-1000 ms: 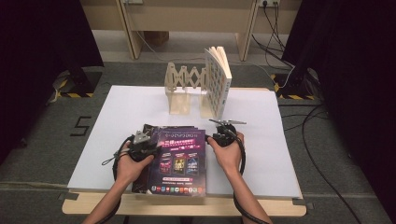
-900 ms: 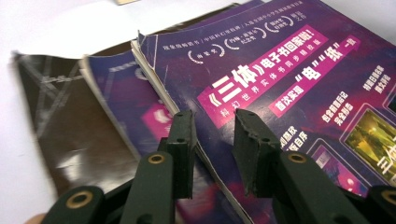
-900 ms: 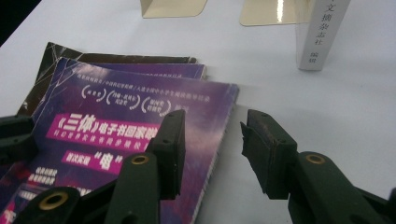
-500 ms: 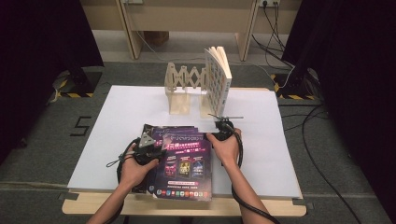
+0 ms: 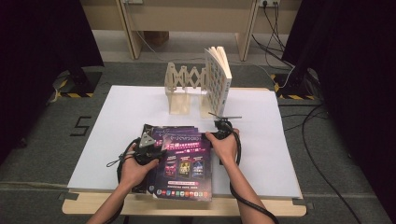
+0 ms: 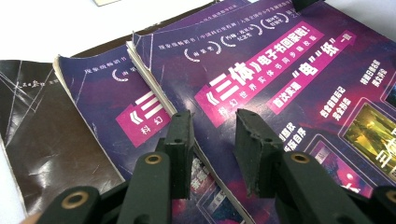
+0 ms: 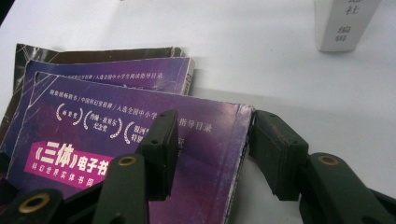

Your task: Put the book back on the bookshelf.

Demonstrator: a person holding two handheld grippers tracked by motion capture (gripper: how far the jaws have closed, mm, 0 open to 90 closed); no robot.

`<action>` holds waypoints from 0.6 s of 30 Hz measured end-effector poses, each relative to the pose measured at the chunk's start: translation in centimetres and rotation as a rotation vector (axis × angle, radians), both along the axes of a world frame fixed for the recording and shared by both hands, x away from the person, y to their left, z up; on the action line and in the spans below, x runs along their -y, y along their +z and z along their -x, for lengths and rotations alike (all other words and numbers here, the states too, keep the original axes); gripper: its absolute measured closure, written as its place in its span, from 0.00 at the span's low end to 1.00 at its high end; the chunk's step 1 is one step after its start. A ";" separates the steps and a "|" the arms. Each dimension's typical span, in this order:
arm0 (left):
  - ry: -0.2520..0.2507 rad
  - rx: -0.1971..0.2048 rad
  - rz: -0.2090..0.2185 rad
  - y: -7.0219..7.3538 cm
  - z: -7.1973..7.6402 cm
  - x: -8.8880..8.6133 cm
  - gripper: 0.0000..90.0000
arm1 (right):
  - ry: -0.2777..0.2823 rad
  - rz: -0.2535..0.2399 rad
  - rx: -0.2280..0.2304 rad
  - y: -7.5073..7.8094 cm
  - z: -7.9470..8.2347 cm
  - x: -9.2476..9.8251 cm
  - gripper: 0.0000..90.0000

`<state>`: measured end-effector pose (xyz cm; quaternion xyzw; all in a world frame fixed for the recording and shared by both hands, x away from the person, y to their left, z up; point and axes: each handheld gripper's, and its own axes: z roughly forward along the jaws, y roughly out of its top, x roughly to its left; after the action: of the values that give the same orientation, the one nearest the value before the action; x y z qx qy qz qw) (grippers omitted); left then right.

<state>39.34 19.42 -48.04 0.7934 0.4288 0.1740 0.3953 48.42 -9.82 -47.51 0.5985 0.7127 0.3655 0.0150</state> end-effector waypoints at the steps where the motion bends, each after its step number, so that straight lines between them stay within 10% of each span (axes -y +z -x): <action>1: 0.000 -0.002 0.001 0.0 0.0 0.0 0.73 | 0.006 -0.007 0.001 -0.1 -0.1 0.0 0.57; 18: 0.004 0.000 -0.008 0.0 0.1 -0.1 0.73 | 0.032 -0.099 -0.018 1.8 0.7 0.2 0.72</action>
<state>39.27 19.48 -48.04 0.7941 0.4297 0.1768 0.3918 47.70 -10.02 -45.71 0.5902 0.7035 0.3951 -0.0267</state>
